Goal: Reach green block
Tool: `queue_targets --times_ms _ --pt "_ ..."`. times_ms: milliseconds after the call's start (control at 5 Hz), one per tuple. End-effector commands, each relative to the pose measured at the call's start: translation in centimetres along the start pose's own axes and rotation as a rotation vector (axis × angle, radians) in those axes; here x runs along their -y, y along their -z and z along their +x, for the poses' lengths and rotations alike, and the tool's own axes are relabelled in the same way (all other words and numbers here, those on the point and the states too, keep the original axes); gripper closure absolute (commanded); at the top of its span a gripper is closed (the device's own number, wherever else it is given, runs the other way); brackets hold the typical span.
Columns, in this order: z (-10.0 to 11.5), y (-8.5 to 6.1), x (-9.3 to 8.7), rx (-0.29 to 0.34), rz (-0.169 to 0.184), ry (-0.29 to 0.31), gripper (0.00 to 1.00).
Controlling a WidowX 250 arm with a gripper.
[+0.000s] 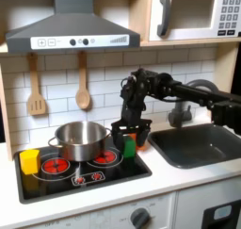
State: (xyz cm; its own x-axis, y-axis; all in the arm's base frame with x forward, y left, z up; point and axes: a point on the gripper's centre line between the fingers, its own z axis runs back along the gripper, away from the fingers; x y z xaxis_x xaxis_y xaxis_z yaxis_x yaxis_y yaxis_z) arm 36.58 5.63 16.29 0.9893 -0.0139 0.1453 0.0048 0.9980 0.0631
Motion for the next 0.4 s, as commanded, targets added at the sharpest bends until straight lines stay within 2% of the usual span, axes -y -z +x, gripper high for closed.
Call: queue_targets --times_ms 0,200 --pt "0.45 0.84 0.75 -0.009 -0.003 0.028 0.00" --pt "0.45 1.33 0.66 -0.019 -0.004 0.031 0.00"
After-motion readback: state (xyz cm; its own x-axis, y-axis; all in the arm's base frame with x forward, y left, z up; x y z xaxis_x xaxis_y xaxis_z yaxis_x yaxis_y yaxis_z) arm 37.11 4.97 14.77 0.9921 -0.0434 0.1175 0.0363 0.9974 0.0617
